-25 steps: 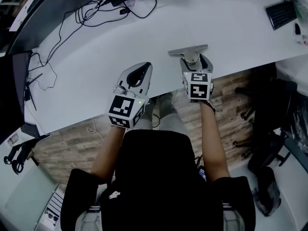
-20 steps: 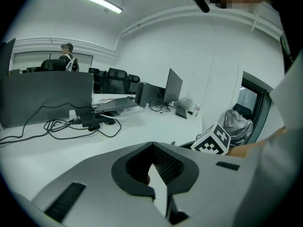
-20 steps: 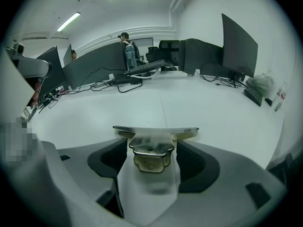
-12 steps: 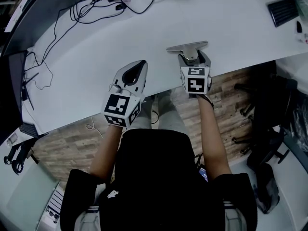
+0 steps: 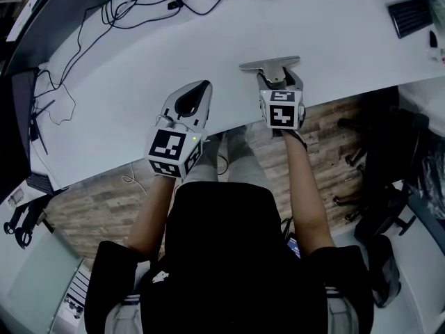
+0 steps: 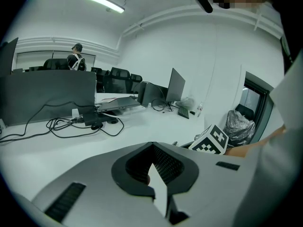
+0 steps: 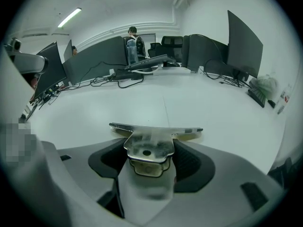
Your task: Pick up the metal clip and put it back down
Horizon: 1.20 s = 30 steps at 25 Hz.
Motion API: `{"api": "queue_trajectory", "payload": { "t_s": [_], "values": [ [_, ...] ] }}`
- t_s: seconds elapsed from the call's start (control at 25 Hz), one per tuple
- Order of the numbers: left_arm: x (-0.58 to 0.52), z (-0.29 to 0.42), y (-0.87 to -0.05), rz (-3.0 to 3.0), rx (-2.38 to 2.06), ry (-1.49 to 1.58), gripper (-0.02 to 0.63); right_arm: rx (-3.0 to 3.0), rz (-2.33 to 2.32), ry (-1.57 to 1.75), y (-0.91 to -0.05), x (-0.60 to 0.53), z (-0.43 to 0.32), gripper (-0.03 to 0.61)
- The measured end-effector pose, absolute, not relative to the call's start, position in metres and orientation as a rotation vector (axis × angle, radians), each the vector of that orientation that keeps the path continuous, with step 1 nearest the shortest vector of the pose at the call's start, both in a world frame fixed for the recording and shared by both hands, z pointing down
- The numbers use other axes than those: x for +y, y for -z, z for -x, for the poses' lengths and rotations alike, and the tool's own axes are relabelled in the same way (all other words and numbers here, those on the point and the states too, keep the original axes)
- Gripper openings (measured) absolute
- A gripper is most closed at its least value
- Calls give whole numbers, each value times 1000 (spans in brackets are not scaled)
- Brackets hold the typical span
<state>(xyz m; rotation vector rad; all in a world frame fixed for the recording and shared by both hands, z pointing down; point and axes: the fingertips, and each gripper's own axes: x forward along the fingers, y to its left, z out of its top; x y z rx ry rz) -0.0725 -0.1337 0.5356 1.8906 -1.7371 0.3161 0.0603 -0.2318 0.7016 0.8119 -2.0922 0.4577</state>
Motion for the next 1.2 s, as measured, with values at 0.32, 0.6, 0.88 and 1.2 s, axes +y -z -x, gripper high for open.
{"api": "queue_trajectory", "payload": {
  "t_s": [0.32,0.6,0.88,1.2],
  "values": [
    [-133,74,-532,-1891,-1750,-305,9,-2068,-801,-473,-696,-226,-59,302],
    [-132,75,-524,-1895,-1763,-271,9,-2064,-769,-465,-685,-219,-59,302],
    [-131,83,-508,-1911,-1785,-239,9,-2071,-759,-461,-672,-212,-56,302],
    [-131,86,-482,-1963,-1794,-211,9,-2129,-772,-425,-629,-208,-43,302]
  ]
}}
